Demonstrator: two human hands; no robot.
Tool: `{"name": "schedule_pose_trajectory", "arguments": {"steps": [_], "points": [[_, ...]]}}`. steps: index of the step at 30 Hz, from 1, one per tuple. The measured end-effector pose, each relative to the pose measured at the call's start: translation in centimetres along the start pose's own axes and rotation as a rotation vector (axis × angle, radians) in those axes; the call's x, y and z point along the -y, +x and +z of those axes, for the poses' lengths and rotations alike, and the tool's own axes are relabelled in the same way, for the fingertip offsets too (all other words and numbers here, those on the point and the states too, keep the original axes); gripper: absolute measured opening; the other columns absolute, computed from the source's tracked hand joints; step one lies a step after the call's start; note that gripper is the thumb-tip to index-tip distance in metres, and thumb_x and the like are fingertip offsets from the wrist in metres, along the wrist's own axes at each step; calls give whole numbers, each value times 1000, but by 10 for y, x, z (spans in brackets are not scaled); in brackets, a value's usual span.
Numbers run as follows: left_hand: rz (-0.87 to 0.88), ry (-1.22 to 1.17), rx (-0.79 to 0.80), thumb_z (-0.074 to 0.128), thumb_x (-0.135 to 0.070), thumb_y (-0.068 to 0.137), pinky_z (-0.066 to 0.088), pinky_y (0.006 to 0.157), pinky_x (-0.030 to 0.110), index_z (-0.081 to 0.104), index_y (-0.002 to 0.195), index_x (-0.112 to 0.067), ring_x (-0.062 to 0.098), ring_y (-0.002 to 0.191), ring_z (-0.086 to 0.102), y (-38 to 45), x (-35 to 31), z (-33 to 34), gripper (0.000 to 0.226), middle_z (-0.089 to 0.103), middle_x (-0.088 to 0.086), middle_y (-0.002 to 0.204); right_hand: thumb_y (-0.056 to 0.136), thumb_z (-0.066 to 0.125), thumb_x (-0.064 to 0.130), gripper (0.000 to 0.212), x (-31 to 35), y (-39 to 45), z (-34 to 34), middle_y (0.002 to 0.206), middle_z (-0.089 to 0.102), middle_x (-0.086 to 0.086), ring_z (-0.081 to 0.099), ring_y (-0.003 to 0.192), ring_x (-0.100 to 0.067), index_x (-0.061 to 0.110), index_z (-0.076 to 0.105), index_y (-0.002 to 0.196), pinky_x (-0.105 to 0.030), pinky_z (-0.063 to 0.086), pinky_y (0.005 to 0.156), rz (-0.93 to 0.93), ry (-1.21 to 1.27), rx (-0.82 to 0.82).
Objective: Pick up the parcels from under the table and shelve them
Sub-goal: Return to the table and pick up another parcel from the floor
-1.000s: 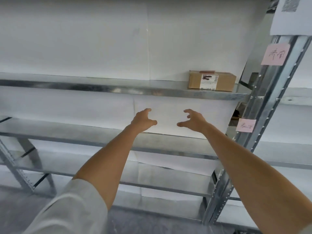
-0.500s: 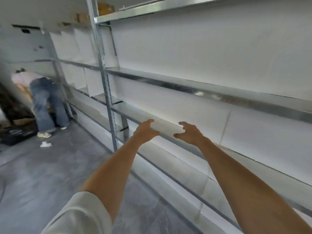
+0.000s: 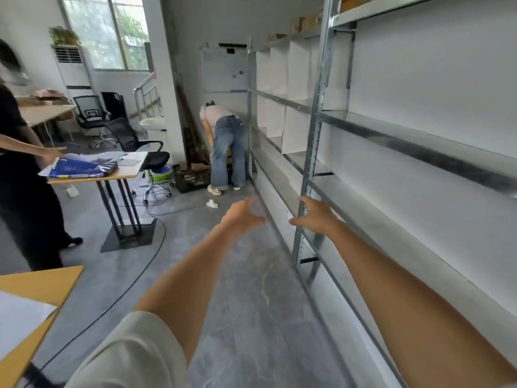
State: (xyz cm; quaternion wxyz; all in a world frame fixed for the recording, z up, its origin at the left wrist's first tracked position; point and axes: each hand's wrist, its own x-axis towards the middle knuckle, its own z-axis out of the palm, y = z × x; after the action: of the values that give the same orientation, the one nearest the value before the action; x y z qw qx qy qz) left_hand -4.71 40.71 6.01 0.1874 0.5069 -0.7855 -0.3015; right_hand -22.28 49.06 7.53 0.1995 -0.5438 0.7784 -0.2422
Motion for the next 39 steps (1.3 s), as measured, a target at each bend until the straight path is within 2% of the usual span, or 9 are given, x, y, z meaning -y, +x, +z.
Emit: {"name": "schedule_pose_trajectory", "arguments": {"steps": [2,6,9,12,16,22,26,31,39], "points": [[-50,-1,-38,70,-32,78,46,103,40,36,146,-22,28,132,46,17,28,-18,76,46,7,146,79,72,32,81,25,31,18,146,44,-12,47,130,-29,18,30,147,-36,42,102,-63,0,50],[-124,-19,-127,71,-28,78,48,99,38,40,143,-21,28,128,50,61,87,-64,73,50,8,143,80,72,33,81,87,107,64,146,43,-13,47,129,-30,20,30,147,-38,43,101,-168,-23,111],[-177,-32,-175,71,-25,79,50,98,39,42,142,-19,28,125,52,93,139,-101,70,52,9,141,82,70,29,77,135,162,107,147,41,-13,48,129,-29,19,30,147,-32,42,94,-224,-5,159],[-233,-32,-211,69,-23,80,46,102,36,41,143,-16,27,128,50,119,188,-140,69,49,10,143,82,70,27,74,182,206,146,147,42,-13,47,130,-27,17,32,146,-34,41,101,-252,-10,213],[-302,-63,-256,69,-20,82,43,96,29,38,145,-15,27,127,51,152,246,-196,70,51,12,141,81,69,29,73,243,259,192,144,45,-14,48,128,-28,20,35,145,-38,44,102,-300,-4,269],[-388,-76,-320,70,-23,81,47,88,30,40,144,-15,27,113,60,198,312,-245,70,61,14,127,82,68,31,70,321,329,253,143,46,-13,49,128,-28,18,36,144,-35,42,102,-384,-43,360],[-424,-60,-367,69,-24,81,46,93,34,42,142,-15,29,119,56,239,355,-277,67,57,13,134,84,66,34,73,373,387,290,147,43,-11,46,131,-28,18,32,147,-33,40,100,-471,-80,402],[-509,-36,-434,67,-24,83,42,102,34,34,147,-14,27,128,49,304,407,-328,73,49,13,142,81,67,36,70,433,473,334,140,51,-12,50,126,-27,18,38,143,-31,41,97,-556,-92,432],[-617,-46,-498,68,-25,83,45,105,38,35,146,-17,26,131,48,389,478,-394,72,44,8,148,81,66,40,73,516,586,389,141,50,-12,49,127,-29,22,35,144,-37,41,105,-610,-113,519]]}}
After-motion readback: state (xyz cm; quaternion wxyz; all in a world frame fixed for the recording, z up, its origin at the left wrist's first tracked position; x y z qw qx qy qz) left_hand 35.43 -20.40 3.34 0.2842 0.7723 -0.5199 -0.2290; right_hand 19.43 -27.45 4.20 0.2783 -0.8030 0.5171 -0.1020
